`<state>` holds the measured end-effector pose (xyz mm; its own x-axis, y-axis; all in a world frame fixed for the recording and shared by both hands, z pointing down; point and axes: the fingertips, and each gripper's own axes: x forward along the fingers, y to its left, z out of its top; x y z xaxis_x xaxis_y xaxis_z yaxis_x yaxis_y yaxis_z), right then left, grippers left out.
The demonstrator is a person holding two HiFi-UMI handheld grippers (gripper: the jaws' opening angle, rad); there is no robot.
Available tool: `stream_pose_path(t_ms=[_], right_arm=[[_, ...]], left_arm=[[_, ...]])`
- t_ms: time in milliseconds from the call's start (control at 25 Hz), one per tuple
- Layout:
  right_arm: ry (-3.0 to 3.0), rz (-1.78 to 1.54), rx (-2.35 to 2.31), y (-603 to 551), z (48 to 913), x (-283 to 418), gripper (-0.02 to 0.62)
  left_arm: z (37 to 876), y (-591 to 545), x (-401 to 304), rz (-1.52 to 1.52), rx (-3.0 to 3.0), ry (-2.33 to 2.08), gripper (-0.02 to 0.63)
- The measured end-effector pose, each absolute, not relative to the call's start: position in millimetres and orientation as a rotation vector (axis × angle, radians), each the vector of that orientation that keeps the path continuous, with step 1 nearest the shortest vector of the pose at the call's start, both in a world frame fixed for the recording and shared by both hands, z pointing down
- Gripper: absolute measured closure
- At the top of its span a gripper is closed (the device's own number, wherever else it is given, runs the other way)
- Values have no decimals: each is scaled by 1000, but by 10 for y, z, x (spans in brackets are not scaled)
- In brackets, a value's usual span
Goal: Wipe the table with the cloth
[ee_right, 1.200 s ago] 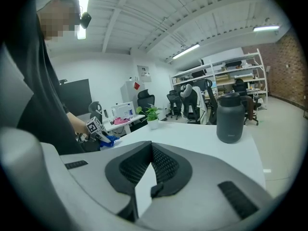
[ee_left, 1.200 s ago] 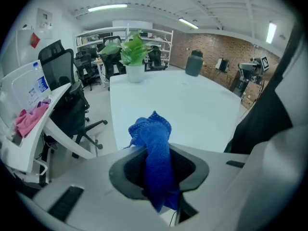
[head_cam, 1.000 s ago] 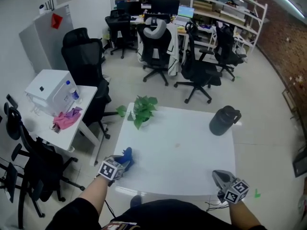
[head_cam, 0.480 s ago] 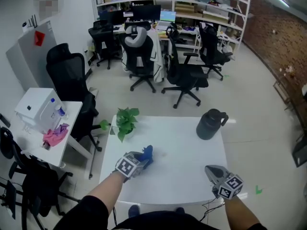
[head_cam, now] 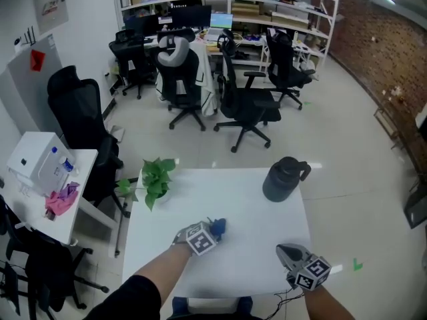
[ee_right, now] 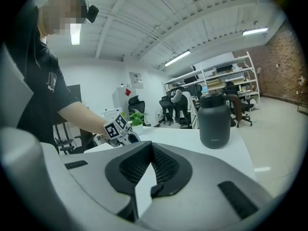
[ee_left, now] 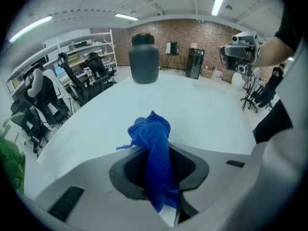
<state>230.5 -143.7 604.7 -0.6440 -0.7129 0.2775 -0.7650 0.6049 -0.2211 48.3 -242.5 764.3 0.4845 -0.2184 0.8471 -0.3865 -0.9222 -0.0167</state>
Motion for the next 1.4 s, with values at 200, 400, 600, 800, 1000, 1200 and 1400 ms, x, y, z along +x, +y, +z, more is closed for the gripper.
stream_pose_path(t_ms=[200,400,600,800,1000,1200,1400], right_arm=[[-2658,510,1246,-1419,6200,2403,583],[-2644,515,1251,-1475,6235,2487,583],[-2624,516,1228,-1490,6255,2544,583],[-2611,492,1248,-1566,6271,2659,583],[-2643,447,1283,-1913,6200,2642,583],[-2681,431,1263,-2056,6161,2513,583],[-2667,446,1258,-1910,6165,2485,583]], left_arm=[[7862,-2669,574,1417,2524,-515,522],[7862,-3163,686,1390,2561,-547,523],[7836,-3720,715,1323,2589,-643,525],[7807,-3705,690,1291,2596,-690,528],[7793,-3041,660,1329,2609,-558,528],[7848,-2550,583,1315,2602,-492,528],[7875,-3084,551,1316,2591,-555,528]])
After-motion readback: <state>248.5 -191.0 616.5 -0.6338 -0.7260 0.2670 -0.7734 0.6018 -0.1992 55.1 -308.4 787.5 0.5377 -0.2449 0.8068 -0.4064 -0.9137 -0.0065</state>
